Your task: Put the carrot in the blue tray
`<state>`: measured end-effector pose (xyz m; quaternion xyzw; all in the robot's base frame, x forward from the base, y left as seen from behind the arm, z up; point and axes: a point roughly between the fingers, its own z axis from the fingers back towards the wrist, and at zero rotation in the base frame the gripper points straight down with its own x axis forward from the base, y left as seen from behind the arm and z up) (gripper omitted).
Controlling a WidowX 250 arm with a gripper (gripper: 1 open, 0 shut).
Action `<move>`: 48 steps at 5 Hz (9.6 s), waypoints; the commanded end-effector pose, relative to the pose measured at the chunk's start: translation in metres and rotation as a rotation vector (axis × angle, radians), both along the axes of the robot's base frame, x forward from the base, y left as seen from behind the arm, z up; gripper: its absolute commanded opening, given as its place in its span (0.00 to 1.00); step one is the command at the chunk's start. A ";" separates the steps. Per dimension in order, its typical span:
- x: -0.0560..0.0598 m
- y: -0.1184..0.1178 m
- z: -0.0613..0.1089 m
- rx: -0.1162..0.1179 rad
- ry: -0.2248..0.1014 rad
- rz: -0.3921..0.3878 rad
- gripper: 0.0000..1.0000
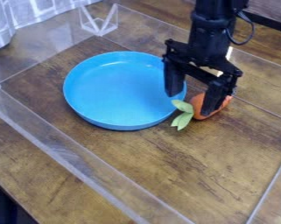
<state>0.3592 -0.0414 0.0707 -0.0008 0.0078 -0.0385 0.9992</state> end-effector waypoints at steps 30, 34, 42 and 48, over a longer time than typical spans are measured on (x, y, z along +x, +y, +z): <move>0.056 -0.011 0.008 0.008 -0.160 -0.118 0.00; 0.051 -0.008 0.030 0.024 -0.183 -0.136 0.00; -0.032 0.004 0.062 0.068 -0.299 -0.085 1.00; -0.039 -0.121 -0.037 0.026 -0.269 -0.211 1.00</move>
